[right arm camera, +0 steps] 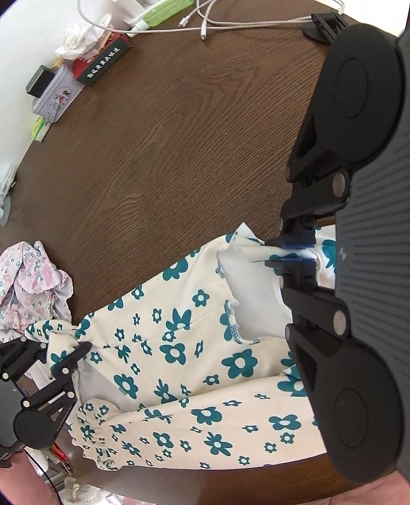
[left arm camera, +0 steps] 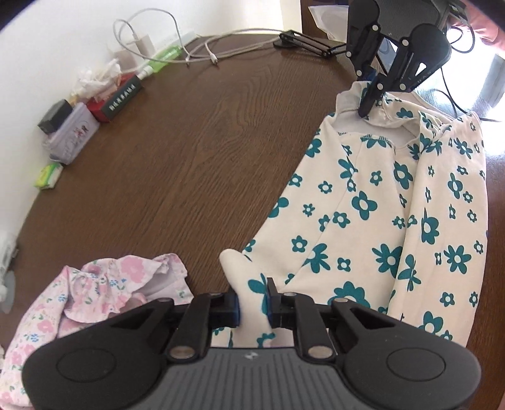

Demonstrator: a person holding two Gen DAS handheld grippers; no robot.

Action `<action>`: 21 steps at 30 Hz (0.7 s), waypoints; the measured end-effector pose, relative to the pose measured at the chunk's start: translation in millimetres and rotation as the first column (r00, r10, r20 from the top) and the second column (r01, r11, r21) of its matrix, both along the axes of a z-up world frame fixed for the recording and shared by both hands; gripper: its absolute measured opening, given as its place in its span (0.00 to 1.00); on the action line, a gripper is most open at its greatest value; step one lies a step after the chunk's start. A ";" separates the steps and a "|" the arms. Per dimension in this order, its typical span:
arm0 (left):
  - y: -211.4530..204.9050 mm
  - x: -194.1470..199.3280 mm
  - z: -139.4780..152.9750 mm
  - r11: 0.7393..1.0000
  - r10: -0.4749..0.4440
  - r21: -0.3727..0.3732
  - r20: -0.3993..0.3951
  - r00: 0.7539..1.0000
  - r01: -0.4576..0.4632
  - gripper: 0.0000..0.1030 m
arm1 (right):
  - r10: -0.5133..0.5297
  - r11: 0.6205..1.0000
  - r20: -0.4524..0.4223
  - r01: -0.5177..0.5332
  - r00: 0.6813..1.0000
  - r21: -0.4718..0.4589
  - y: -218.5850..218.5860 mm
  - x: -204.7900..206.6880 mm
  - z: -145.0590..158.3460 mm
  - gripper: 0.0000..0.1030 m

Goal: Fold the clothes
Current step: 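Grasp the hem with the left gripper while the right gripper grasps the hem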

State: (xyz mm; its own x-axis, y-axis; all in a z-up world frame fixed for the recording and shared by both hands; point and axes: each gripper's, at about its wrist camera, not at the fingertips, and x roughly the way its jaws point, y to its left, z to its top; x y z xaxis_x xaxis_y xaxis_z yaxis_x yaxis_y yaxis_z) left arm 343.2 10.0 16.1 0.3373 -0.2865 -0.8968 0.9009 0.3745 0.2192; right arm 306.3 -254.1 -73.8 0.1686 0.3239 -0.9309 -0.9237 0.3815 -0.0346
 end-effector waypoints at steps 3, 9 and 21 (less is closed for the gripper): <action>2.0 -17.0 8.1 1.000 0.005 0.007 0.081 0.997 -0.005 0.12 | 0.001 1.000 0.058 0.000 0.998 -0.015 2.5 -11.6 6.0 0.04; 0.9 -67.6 14.8 1.000 0.016 0.014 0.289 0.957 -0.021 0.12 | 0.006 1.000 0.240 -0.002 0.971 -0.016 1.4 -52.0 22.5 0.04; 10.4 -215.9 -15.8 0.993 0.111 -0.088 0.551 0.827 -0.075 0.12 | 0.081 0.995 0.560 -0.104 0.824 0.009 -19.5 -216.3 24.1 0.04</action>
State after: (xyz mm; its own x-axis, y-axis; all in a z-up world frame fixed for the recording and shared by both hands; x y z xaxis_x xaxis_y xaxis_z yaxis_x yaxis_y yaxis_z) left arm 127.3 20.4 0.3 0.8001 -0.2752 -0.5331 0.5948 0.4790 0.6455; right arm 90.0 -273.6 -49.8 0.6235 0.3969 -0.6736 -0.7818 0.3070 -0.5428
